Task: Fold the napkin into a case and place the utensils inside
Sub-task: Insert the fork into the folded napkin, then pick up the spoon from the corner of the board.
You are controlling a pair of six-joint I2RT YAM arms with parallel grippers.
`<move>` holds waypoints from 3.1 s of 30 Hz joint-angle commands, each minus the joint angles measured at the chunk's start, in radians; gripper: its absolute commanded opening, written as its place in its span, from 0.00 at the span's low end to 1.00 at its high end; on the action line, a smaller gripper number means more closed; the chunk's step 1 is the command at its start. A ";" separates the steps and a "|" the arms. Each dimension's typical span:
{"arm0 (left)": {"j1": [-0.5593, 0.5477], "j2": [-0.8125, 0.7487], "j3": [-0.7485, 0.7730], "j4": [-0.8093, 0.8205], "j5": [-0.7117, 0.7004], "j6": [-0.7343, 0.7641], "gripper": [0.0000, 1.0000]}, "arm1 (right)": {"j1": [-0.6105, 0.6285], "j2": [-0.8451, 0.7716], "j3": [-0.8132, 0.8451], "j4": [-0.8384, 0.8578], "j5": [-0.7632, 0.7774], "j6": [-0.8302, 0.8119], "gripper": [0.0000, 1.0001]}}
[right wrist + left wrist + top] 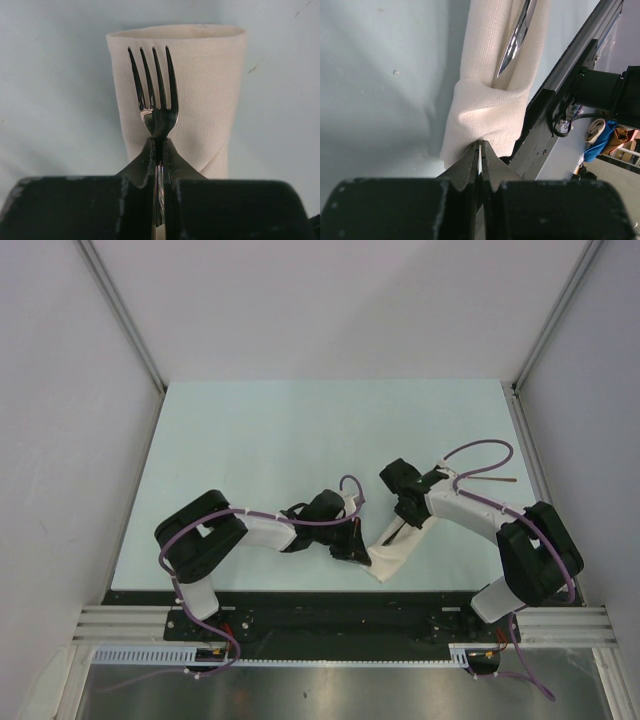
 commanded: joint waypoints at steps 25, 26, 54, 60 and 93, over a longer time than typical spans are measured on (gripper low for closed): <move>-0.006 -0.030 -0.007 0.007 0.012 0.002 0.08 | 0.089 0.055 0.091 -0.101 0.153 0.032 0.00; -0.006 -0.030 -0.005 0.007 0.012 0.002 0.07 | 0.093 0.057 0.091 -0.101 0.133 0.041 0.00; -0.006 -0.091 -0.006 -0.025 0.006 0.041 0.17 | -0.012 -0.110 0.142 -0.130 0.123 -0.242 0.75; -0.006 -0.193 0.026 -0.105 0.004 0.102 0.40 | -0.300 -0.126 0.108 0.227 -0.052 -0.939 0.86; 0.121 -0.239 0.069 -0.231 0.193 0.260 0.40 | -0.775 0.330 0.295 0.218 -0.844 -2.226 0.62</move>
